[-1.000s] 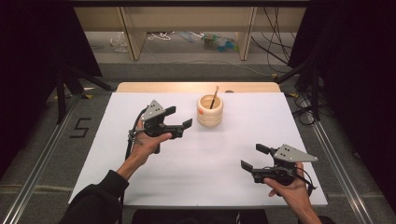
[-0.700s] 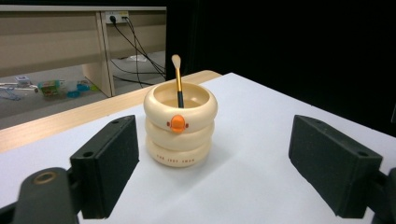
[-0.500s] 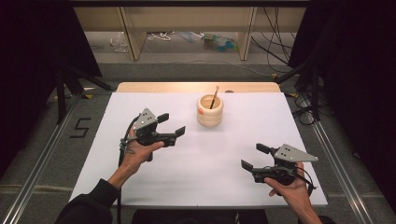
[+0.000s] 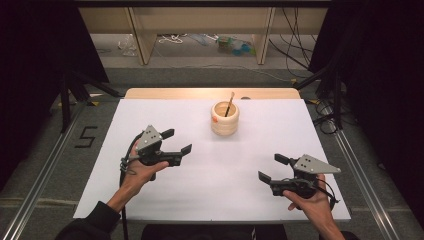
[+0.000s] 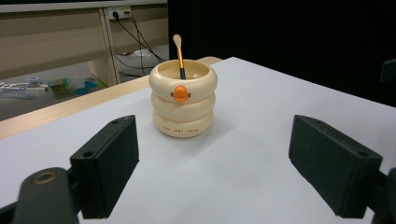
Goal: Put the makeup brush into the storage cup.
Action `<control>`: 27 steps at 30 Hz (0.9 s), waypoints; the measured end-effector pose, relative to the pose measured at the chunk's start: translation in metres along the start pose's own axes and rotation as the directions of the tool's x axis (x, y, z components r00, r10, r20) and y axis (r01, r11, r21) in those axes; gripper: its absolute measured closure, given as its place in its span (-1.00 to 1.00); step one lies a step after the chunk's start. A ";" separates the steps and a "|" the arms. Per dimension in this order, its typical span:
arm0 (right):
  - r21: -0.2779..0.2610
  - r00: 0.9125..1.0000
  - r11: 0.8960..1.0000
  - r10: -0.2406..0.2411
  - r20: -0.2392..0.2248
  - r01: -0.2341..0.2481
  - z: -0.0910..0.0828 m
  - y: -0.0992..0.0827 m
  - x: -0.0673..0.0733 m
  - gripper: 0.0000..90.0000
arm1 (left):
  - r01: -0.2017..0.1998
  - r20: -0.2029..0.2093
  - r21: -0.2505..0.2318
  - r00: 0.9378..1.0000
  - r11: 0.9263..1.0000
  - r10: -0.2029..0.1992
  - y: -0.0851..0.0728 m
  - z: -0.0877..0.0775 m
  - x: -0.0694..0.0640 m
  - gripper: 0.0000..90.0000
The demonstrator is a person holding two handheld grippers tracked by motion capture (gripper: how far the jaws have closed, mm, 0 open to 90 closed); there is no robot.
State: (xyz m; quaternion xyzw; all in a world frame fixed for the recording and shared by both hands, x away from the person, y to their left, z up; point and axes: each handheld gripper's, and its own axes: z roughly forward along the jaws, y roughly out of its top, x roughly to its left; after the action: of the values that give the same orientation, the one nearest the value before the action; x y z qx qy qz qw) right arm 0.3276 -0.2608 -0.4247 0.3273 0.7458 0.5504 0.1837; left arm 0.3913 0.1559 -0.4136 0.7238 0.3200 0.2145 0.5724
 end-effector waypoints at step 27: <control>-0.017 1.000 1.000 -0.004 -0.002 0.004 0.002 0.000 0.002 -0.65 | -0.008 0.002 -0.001 1.000 1.000 0.008 -0.026 -0.034 -0.002 -0.65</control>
State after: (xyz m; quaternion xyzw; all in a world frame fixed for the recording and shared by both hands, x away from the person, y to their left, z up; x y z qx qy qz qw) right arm 0.3275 -0.2580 -0.4255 0.3239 0.7419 0.5565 0.1869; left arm 0.3606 0.1817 -0.4298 0.7251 0.3164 0.2164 0.5721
